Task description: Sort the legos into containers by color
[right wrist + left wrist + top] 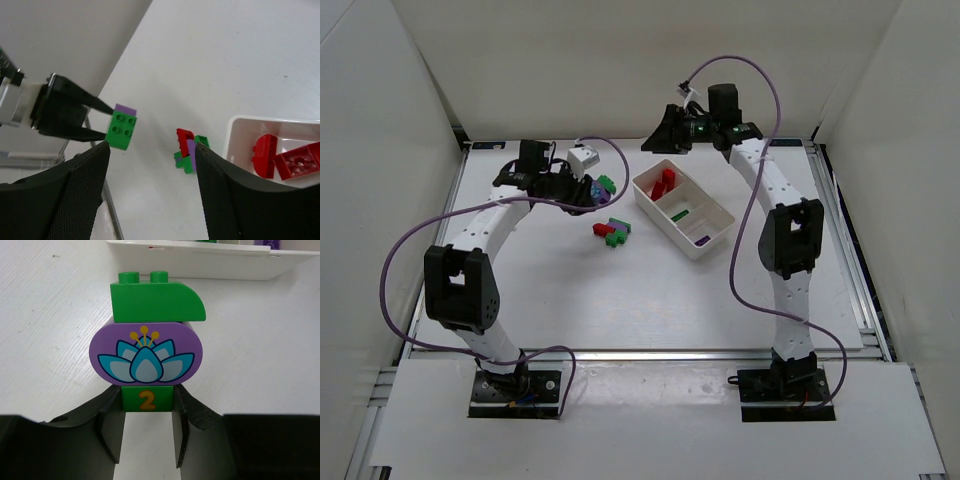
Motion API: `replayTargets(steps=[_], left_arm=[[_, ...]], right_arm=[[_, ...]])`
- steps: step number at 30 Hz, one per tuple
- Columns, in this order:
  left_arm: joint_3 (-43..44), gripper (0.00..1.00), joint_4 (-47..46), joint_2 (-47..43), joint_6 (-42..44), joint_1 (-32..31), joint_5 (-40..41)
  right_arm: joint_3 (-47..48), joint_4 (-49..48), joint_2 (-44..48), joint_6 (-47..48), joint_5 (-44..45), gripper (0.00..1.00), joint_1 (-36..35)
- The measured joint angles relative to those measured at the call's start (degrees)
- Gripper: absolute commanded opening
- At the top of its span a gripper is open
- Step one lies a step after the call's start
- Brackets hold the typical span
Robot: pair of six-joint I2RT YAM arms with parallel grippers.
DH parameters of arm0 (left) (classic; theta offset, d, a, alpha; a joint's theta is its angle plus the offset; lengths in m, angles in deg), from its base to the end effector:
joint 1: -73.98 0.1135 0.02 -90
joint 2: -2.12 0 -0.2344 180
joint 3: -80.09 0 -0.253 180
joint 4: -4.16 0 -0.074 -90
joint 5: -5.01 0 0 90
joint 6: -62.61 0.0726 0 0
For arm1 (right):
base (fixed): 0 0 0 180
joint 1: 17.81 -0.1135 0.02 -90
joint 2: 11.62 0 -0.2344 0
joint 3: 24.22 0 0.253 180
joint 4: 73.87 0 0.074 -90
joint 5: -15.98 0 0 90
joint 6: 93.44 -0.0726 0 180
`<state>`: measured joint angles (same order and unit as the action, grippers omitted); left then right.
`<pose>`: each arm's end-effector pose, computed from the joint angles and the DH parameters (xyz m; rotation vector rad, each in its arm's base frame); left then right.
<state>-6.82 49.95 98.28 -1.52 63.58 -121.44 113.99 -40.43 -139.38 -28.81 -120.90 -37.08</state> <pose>0.3708 -0.1119 0.2333 0.9780 2.0804 -0.6291 0.4792 0.2237 0.2964 -0.4642 2.0163 1.2977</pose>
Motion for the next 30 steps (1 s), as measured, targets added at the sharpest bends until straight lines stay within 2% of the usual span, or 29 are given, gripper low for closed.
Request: replayTargets(steps=[6,12,30], left_arm=[[0.0,0.10,-0.8,0.0,-0.5,-1.4,-1.4],[0.5,0.10,-1.3,0.0,-1.3,-2.1,-2.0],[2.1,0.10,-0.3,0.1,-1.3,-2.8,-0.9]], right_arm=[[-1.0,-2.6,-0.6,-2.7,-11.7,0.82,-1.6],[0.2,-4.5,-3.6,-4.7,-21.3,0.85,-5.6],[0.9,-4.8,-5.6,-5.7,-23.6,0.86,-6.0]])
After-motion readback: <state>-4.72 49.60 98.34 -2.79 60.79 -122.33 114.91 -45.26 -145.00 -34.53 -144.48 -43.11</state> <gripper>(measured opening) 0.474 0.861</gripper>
